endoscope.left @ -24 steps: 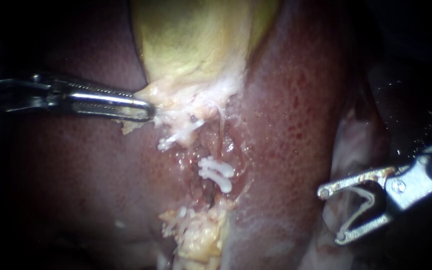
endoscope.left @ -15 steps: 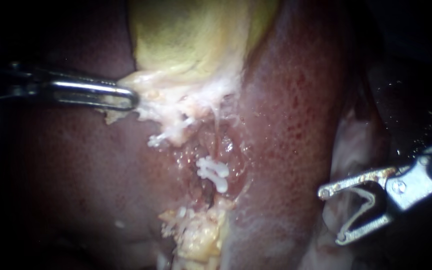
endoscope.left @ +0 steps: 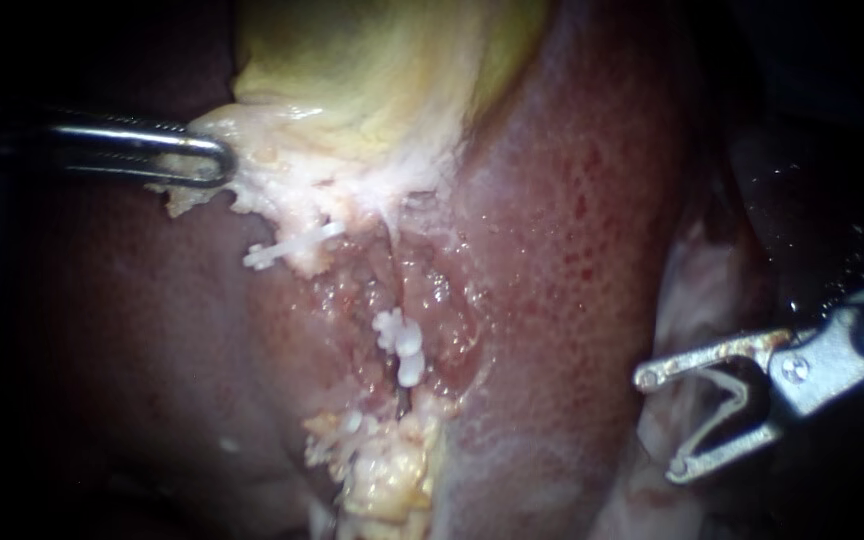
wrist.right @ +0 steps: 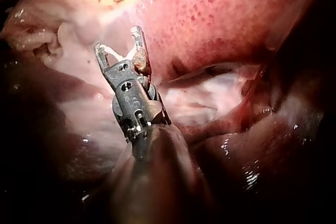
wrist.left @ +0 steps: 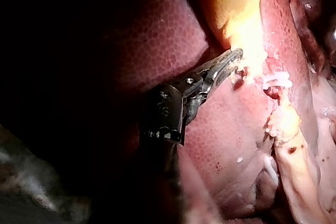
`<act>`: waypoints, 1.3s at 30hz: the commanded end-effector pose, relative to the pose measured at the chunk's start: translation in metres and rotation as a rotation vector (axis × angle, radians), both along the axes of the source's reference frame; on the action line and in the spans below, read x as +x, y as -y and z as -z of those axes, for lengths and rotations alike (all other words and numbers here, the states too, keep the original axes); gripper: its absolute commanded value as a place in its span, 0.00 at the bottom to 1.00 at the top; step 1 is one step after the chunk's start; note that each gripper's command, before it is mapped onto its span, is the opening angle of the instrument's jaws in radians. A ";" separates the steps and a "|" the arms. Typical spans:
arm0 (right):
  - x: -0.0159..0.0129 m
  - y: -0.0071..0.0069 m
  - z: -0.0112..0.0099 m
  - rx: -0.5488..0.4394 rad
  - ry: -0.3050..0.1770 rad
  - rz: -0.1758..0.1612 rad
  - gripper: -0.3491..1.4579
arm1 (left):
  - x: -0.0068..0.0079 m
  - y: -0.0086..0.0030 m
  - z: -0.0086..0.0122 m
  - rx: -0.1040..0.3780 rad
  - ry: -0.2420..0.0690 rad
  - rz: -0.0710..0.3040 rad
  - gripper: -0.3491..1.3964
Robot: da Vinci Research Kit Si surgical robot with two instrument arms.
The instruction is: Clipping third clip right tube
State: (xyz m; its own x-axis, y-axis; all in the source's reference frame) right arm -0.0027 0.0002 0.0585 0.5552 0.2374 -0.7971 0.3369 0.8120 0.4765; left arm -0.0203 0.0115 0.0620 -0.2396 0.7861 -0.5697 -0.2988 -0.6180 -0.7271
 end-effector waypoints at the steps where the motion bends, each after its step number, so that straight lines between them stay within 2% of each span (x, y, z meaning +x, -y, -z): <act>1: 0.0006 0.0000 -0.0001 0.044 0.031 -0.025 0.47 | 0.0000 0.0000 0.0000 0.000 0.000 0.000 0.00; 6: 0.0033 -0.0003 -0.0003 0.133 0.095 -0.075 0.46 | 0.0000 0.0000 -0.0001 -0.001 0.000 0.000 0.00; 8: 0.0041 -0.0004 -0.0003 0.149 0.107 -0.080 0.44 | 0.0000 0.0000 -0.0001 -0.001 0.000 0.000 0.00; 10: 0.0050 -0.0006 -0.0004 0.169 0.114 -0.098 0.44 | 0.0001 0.0000 -0.0001 -0.001 0.000 0.000 0.00; 12: 0.0062 -0.0010 -0.0008 0.198 0.107 -0.123 0.44 | 0.0001 0.0001 -0.0001 -0.001 0.000 0.000 0.00; 13: 0.0067 -0.0012 -0.0010 0.214 0.103 -0.145 0.44 | 0.0001 0.0001 -0.0001 -0.001 0.000 0.000 0.00; 14: 0.0074 -0.0014 -0.0013 0.239 0.100 -0.181 0.44 | 0.0001 0.0001 -0.0001 -0.001 0.000 0.000 0.00; 17: 0.0091 -0.0021 -0.0021 0.279 0.085 -0.242 0.44 | 0.0000 0.0001 -0.0001 -0.001 -0.001 0.000 0.00; 23: 0.0117 -0.0035 -0.0035 0.354 0.079 -0.335 0.44 | 0.0000 0.0002 -0.0002 -0.002 -0.001 0.000 0.00; 27: 0.0133 -0.0045 -0.0044 0.366 0.068 -0.399 0.44 | 0.0000 0.0002 -0.0002 -0.002 -0.001 0.000 0.00; 31: 0.0146 -0.0056 -0.0055 0.412 0.073 -0.449 0.44 | 0.0000 0.0002 -0.0002 -0.002 -0.001 0.001 0.00; 39: 0.0164 -0.0074 -0.0076 0.450 0.072 -0.518 0.45 | 0.0000 0.0002 -0.0002 -0.002 -0.001 0.001 0.00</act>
